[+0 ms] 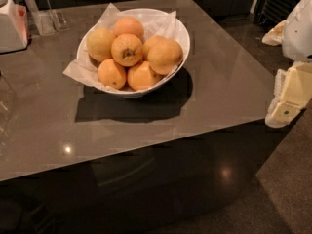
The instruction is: Pick orange from white bowl
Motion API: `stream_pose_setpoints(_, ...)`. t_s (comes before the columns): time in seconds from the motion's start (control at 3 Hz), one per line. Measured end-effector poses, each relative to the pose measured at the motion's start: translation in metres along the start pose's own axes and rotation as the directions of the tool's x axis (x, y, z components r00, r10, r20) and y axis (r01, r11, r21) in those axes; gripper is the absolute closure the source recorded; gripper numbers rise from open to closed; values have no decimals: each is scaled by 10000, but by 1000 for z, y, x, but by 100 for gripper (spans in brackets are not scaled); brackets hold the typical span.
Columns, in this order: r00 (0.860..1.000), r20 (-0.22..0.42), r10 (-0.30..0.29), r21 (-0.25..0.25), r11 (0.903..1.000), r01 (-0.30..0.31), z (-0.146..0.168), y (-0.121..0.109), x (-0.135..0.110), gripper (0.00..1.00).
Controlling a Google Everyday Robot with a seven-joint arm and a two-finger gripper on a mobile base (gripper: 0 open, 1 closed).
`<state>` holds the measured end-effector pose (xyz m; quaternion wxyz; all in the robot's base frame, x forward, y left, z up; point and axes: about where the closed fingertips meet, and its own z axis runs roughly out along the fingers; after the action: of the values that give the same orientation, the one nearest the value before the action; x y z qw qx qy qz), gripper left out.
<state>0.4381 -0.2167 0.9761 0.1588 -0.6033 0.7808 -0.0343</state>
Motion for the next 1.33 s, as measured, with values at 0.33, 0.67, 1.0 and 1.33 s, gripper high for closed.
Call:
stream_pose_setpoints(0.33,10000,4,-1,1,10000,1,0,0,0,0)
stream_pose_setpoints(0.67,9989,446,-123,53,9999,120,-1,-4,-9,0)
stream_pose_setpoints(1.0,9884,1496,-282,-140,9994,306,4,-16,-35,0)
stream_pose_setpoints(1.33,9677,2468,-518,-575,9960,679,12,-30,-69,0)
